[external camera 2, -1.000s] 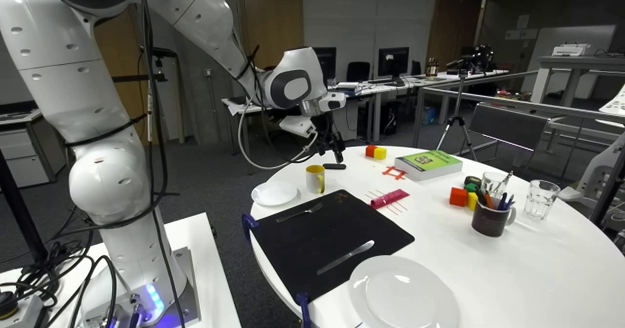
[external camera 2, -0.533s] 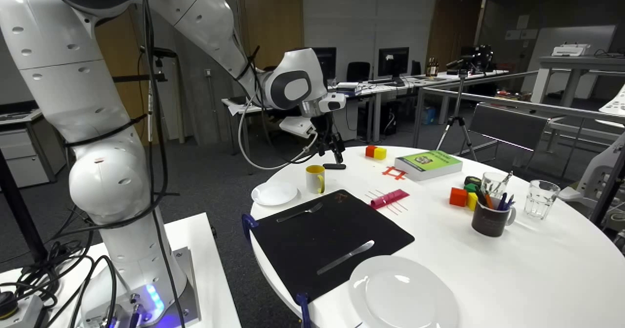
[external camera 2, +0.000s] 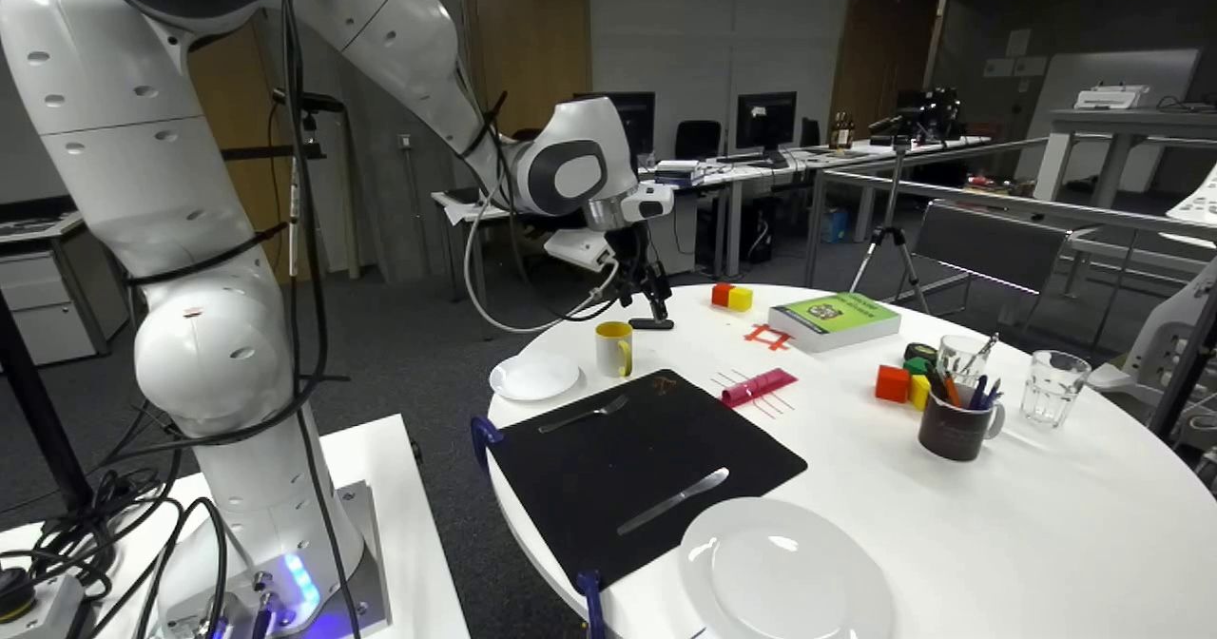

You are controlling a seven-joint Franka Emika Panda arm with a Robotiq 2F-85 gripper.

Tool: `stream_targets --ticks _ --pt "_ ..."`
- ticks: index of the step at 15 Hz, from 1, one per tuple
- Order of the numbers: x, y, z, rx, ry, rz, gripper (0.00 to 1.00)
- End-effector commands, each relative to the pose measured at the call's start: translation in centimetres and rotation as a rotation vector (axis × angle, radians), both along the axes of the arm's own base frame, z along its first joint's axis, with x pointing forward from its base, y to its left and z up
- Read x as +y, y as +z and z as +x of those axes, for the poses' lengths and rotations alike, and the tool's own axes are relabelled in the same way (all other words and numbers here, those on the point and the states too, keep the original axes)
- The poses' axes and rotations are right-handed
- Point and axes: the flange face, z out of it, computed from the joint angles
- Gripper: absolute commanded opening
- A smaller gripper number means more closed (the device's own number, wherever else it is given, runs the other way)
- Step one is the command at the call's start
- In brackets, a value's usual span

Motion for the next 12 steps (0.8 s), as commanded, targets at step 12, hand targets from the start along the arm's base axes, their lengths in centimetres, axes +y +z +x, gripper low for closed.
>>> stream_targets --ticks 12 --pt "-10.4 2.2 4.6 -0.115 -0.196 -0.136 1.00"
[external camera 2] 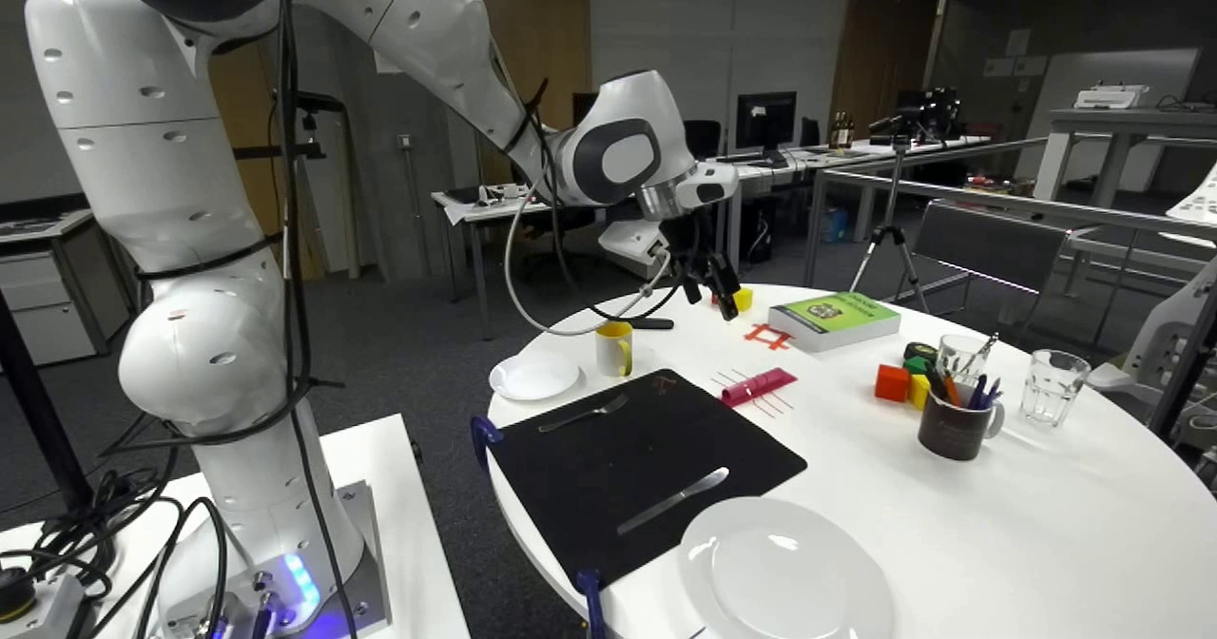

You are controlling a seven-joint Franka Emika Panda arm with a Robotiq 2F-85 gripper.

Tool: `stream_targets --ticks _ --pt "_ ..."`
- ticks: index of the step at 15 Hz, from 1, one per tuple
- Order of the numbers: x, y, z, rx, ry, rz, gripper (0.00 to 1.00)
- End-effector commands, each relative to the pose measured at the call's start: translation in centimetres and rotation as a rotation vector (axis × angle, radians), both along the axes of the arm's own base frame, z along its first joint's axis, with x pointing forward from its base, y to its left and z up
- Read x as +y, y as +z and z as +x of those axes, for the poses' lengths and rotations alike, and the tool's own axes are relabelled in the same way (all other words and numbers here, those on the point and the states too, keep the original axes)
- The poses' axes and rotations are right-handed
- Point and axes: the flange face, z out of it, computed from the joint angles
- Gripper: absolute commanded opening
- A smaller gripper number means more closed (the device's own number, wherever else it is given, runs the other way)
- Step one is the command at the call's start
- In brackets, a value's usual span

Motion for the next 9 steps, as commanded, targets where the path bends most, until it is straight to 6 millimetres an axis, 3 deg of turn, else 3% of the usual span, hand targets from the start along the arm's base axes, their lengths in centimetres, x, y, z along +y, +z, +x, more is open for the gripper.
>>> stream_targets --ticks 1,9 --pt "-1.4 -1.0 0.7 -0.026 -0.013 -0.128 1.00" --pt "1.7 -4.1 -0.3 -0.090 0.008 -0.373 1.00"
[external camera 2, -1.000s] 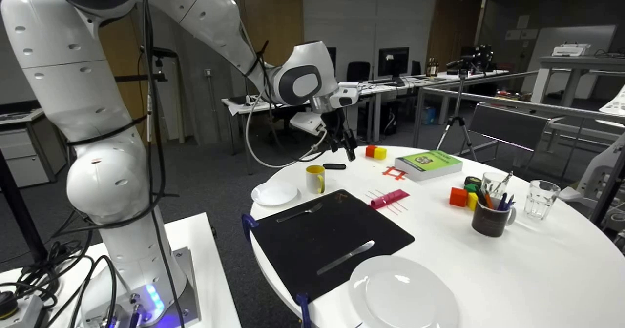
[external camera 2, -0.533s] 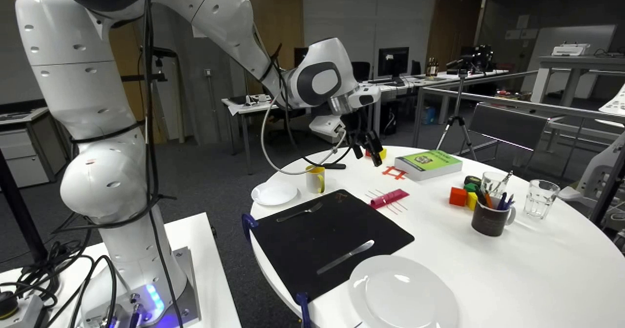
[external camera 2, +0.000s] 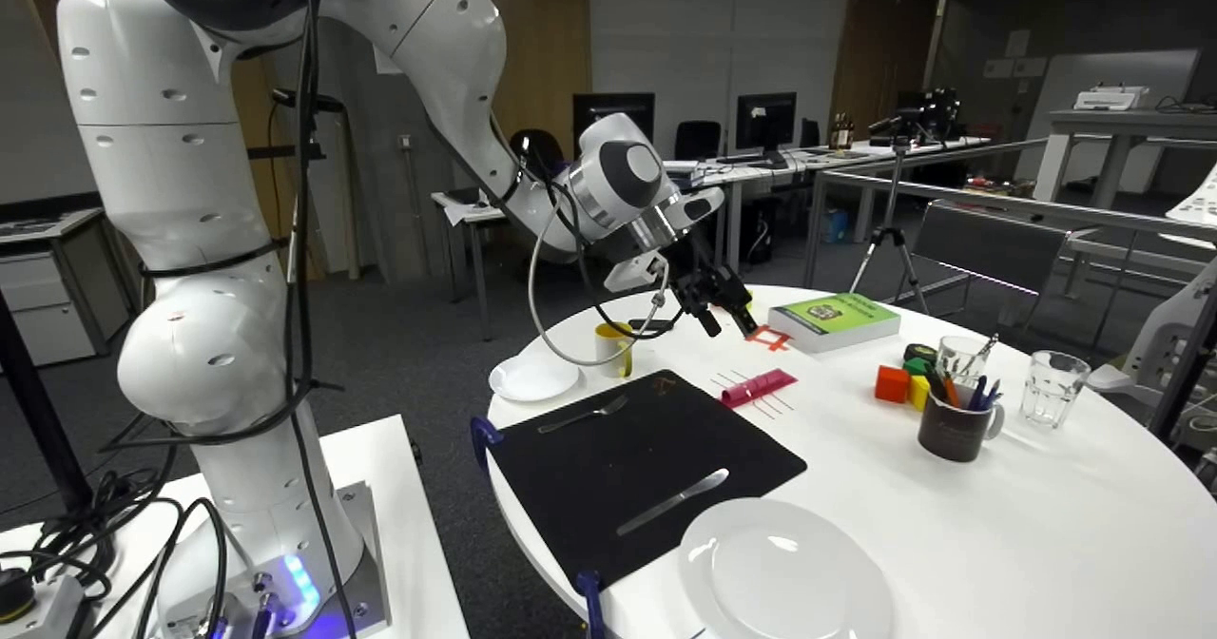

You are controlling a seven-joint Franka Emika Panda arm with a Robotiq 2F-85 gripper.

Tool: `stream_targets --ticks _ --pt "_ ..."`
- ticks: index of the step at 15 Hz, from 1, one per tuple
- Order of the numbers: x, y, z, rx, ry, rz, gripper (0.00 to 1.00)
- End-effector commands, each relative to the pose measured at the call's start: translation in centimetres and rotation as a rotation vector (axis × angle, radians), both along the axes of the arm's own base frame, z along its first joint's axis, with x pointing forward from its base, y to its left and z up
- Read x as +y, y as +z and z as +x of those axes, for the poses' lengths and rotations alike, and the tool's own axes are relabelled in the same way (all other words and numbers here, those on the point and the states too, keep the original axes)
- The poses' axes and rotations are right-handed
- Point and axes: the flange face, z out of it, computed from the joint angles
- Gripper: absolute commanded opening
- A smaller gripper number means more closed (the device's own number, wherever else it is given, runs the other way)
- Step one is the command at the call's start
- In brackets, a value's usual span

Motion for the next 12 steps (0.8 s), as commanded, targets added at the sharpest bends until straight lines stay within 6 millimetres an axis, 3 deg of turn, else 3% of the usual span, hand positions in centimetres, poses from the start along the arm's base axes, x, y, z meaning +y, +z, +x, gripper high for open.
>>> stream_targets --ticks 1,12 --pt "1.4 -0.5 -0.3 -0.051 0.012 -0.070 1.00" --pt "3.3 -5.4 -1.6 -0.005 0.035 -0.157 1.00"
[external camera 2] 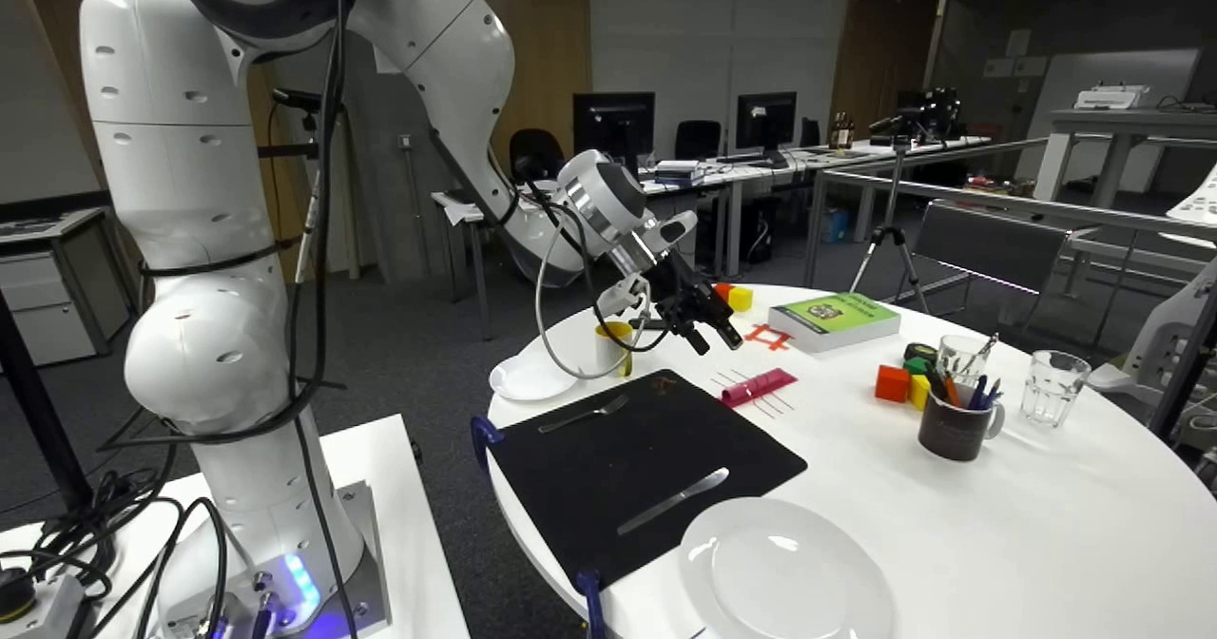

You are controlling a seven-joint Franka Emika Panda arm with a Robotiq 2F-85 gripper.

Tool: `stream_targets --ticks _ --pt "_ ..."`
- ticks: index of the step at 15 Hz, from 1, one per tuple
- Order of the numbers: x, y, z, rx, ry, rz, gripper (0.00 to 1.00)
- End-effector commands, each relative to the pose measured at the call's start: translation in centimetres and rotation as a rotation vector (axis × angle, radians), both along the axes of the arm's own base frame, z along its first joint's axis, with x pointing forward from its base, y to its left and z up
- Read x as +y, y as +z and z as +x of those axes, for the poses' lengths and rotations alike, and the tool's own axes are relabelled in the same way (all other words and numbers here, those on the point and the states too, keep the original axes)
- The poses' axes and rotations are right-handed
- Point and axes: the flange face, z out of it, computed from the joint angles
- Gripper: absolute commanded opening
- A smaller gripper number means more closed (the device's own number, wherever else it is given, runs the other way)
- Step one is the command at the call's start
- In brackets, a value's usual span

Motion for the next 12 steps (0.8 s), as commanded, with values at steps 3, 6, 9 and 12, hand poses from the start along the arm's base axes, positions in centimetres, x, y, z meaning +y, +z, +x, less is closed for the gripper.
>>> stream_targets --ticks 3,6,9,12 --pt "0.2 -2.3 -0.8 0.043 -0.008 -0.067 1.00" --pt "0.2 -4.0 -1.3 0.079 -0.007 -0.080 1.00" --pt "0.3 -4.5 -1.1 0.106 0.002 -0.055 1.00" --pt "0.3 -4.9 -1.3 0.115 0.002 -0.055 1.00"
